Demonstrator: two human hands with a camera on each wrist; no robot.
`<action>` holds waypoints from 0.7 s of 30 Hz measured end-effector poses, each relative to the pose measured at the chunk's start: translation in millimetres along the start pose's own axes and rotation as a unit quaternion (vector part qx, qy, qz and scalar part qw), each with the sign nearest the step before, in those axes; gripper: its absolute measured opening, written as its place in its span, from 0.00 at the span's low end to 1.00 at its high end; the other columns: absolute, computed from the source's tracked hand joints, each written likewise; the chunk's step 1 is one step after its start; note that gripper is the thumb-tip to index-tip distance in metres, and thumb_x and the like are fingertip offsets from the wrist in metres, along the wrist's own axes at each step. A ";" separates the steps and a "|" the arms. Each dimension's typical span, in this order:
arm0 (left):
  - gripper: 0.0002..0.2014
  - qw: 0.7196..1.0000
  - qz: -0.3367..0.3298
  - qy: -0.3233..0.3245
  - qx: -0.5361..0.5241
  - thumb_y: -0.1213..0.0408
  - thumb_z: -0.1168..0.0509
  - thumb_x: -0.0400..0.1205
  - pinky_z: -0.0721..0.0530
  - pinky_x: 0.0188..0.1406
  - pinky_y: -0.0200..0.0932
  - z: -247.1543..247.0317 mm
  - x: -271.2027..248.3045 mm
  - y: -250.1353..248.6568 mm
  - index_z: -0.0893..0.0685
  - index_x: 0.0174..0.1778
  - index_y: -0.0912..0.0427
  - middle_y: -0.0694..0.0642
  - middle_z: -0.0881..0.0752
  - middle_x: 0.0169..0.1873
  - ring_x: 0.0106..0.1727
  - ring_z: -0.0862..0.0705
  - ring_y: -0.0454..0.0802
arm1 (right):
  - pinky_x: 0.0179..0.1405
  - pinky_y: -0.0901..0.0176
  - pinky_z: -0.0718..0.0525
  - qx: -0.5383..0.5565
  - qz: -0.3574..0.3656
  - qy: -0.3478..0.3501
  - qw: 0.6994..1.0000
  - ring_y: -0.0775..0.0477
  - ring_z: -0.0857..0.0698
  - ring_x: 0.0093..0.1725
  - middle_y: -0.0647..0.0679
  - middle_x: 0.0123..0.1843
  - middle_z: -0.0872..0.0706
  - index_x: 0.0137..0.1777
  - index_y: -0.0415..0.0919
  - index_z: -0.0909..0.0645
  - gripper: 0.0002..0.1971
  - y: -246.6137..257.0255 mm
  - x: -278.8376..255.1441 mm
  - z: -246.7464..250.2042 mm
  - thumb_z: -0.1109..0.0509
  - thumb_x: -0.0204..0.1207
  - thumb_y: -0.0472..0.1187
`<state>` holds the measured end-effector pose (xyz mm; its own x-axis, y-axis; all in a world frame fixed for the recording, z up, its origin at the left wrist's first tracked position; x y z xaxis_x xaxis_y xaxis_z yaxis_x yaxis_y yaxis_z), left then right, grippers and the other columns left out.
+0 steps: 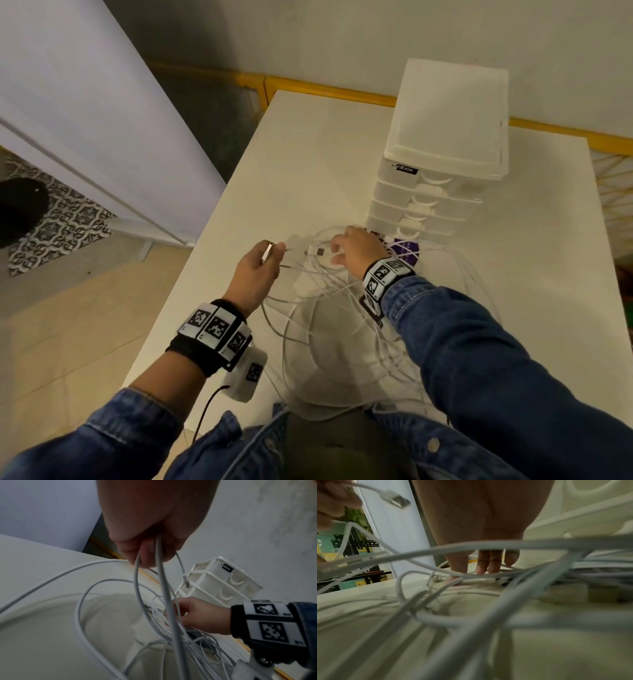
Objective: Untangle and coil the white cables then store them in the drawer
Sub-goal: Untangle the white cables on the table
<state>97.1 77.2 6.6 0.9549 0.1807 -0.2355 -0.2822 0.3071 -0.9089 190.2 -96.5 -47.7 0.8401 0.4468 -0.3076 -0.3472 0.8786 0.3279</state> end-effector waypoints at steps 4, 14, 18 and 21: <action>0.13 0.999 -0.014 0.009 -0.031 0.59 0.47 0.87 0.29 0.25 0.36 -3.8 0.0 -7.1 0.29 0.38 0.60 0.55 0.25 0.25 0.20 0.30 0.42 | 0.53 0.53 0.22 0.060 -0.015 -0.006 0.998 0.40 0.18 0.54 0.42 0.53 0.16 0.46 0.39 0.19 0.03 -7.6 -6.9 9.6 0.33 0.77 0.36; 0.14 0.998 -0.031 0.023 -0.059 0.75 0.49 0.84 0.30 0.24 0.33 -17.0 0.8 -36.0 0.18 0.46 0.61 0.55 0.23 0.31 0.22 0.27 0.37 | 0.49 0.46 0.17 0.312 0.003 -0.249 0.917 0.40 0.16 0.43 0.48 0.38 0.17 0.55 0.38 0.23 0.08 -39.0 -94.2 119.1 0.43 0.82 0.36; 0.09 0.999 -0.030 0.023 -0.026 0.63 0.40 0.83 0.29 0.30 0.43 -24.1 -7.9 -53.9 0.14 0.45 0.55 0.61 0.19 0.29 0.28 0.27 0.52 | 0.48 0.45 0.15 0.324 0.027 -0.319 0.890 0.44 0.16 0.36 0.51 0.31 0.20 0.54 0.37 0.22 0.11 -39.5 -133.6 148.1 0.41 0.82 0.43; 0.11 0.996 -0.084 0.008 0.034 0.59 0.37 0.83 0.26 0.37 0.45 -31.7 -14.1 -64.5 0.12 0.49 0.62 0.68 0.15 0.42 0.42 0.23 0.68 | 0.53 0.45 0.15 0.333 0.045 -0.346 0.876 0.47 0.16 0.38 0.45 0.34 0.17 0.54 0.44 0.21 0.08 -44.0 -159.1 153.4 0.41 0.82 0.40</action>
<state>104.7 25.2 57.7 0.9904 0.1061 -0.0890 -0.1241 0.3947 -0.9104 135.7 -232.1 123.9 0.9530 0.0976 0.2869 -0.2994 0.4492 0.8418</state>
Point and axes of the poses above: each hand's wrist, its own x-axis towards the middle knuckle, its own z-axis out of the back of the hand, y = z × x, the point moved 5 cm from there along x, towards the middle knuckle
